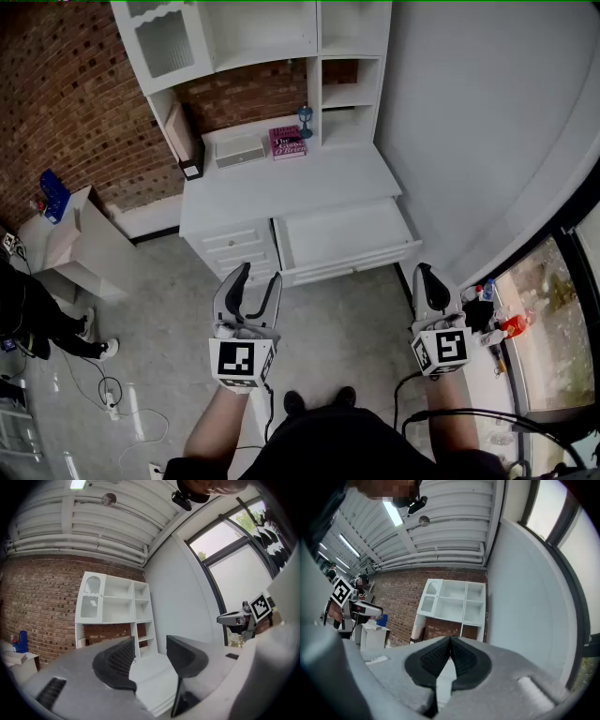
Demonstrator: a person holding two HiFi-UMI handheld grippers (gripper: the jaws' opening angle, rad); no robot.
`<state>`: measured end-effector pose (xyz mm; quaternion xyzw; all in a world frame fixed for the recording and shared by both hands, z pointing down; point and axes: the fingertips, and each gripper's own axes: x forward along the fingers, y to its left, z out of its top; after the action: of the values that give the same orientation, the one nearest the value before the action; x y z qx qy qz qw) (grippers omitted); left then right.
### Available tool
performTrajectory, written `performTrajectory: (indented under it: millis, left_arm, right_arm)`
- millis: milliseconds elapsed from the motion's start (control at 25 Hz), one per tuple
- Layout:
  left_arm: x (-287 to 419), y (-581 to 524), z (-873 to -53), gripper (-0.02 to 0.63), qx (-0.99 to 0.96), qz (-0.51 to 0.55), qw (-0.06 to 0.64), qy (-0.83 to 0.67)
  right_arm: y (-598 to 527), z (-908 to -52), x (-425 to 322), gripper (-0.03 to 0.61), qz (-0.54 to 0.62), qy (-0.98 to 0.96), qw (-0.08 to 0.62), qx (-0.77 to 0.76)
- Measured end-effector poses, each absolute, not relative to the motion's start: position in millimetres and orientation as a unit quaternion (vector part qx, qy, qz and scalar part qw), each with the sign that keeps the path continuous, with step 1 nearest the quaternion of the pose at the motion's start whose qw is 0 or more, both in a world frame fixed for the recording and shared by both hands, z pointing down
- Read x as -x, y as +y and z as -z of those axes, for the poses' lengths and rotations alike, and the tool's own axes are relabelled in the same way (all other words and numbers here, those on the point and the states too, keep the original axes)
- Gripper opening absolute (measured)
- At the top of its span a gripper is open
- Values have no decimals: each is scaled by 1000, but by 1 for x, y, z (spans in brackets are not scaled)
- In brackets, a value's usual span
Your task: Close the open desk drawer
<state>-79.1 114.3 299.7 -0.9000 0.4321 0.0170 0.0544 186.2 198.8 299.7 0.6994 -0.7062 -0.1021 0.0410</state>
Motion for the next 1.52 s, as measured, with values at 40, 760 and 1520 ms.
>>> performTrajectory:
  millis: [40, 760, 1520]
  left_arm:
    - [81, 115, -299, 210, 900, -17, 56, 432]
    - [88, 135, -361, 210, 877, 28, -11, 480]
    - [164, 146, -390, 210, 801, 43, -38, 596]
  right_arm:
    - [200, -301, -185, 3, 99, -705, 39, -701]
    - [195, -338, -212, 165, 40, -718, 15, -695]
    - [140, -401, -211, 161, -12, -744, 9, -668]
